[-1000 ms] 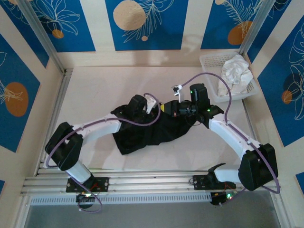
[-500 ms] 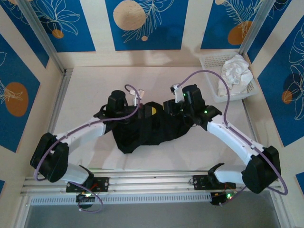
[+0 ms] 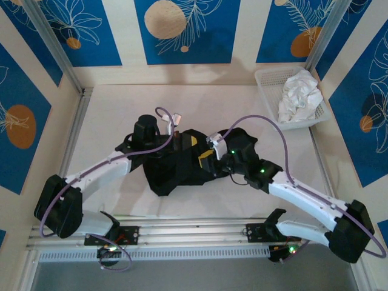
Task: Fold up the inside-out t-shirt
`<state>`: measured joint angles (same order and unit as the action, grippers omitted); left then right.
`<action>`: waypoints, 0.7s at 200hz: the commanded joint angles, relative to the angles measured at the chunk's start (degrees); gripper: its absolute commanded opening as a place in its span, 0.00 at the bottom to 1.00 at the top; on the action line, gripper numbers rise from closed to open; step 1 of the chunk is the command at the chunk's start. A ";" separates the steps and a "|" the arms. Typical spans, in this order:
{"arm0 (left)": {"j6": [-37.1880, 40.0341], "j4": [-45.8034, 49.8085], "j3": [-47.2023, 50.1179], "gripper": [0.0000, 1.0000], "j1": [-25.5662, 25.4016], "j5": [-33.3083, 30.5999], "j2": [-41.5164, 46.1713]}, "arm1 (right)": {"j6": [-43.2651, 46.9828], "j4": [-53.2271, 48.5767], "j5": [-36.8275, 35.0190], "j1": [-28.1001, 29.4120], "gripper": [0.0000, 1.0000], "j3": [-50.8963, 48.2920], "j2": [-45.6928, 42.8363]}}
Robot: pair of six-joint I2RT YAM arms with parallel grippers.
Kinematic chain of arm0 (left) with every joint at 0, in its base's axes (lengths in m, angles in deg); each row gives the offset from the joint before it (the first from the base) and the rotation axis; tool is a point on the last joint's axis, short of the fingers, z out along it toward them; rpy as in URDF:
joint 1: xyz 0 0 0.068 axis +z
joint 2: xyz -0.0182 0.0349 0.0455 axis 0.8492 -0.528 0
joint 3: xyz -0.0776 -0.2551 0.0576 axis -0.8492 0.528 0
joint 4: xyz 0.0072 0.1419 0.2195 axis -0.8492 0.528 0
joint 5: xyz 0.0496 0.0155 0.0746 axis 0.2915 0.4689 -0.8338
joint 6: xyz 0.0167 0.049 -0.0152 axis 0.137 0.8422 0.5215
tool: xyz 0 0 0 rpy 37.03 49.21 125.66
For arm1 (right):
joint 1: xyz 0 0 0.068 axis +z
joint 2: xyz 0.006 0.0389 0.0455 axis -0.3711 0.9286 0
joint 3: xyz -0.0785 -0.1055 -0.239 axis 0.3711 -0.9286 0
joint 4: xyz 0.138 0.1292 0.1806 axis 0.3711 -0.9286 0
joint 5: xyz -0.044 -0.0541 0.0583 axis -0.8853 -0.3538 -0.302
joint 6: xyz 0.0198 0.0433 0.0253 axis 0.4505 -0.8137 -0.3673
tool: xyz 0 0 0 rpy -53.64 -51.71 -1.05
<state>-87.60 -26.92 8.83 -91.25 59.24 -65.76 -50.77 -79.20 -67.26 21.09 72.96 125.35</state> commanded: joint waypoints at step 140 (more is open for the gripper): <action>1.45 -0.02 -1.09 0.00 0.36 -0.20 2.19 | 2.83 8.26 4.29 -2.71 0.10 4.33 9.85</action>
<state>-87.21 -25.63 8.83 -91.25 59.20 -64.65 -49.24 -73.41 -67.08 18.71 75.21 136.25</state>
